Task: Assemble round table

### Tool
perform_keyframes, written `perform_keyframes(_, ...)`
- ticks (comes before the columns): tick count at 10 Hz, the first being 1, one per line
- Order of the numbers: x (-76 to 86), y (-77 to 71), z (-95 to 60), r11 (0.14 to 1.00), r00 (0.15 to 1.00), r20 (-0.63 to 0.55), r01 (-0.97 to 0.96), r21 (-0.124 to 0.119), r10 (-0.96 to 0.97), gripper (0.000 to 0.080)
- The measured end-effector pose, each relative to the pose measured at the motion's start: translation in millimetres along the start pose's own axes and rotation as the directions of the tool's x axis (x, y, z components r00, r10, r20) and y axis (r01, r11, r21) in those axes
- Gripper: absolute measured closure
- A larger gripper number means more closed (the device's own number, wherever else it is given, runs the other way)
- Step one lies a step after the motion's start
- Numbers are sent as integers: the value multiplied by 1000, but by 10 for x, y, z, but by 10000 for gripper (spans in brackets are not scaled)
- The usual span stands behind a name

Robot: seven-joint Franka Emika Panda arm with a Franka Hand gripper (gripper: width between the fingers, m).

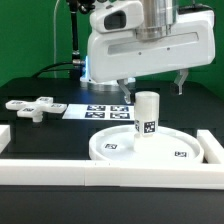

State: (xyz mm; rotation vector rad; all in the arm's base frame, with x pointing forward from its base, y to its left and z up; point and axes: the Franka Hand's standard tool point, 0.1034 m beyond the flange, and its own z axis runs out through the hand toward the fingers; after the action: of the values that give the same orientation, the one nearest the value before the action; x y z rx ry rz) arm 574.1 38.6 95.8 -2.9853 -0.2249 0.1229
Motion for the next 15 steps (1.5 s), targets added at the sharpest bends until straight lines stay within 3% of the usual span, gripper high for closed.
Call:
perform_keyframes(3, -37, 103, 106, 999, 999, 5, 41, -2, -41, 151)
perform_keyframes(7, -11, 110, 84, 999, 999, -11, 49, -7, -49, 177)
perform_keyframes(8, -13, 114, 90, 999, 999, -10, 48, -6, -48, 353)
perform_keyframes(9, -12, 114, 90, 999, 999, -10, 48, -6, -48, 392)
perform_keyframes(12, -12, 113, 90, 1000, 999, -10, 31, -6, -31, 392)
perform_keyframes(15, 5, 108, 96, 959, 959, -37, -282, 10, 282, 392)
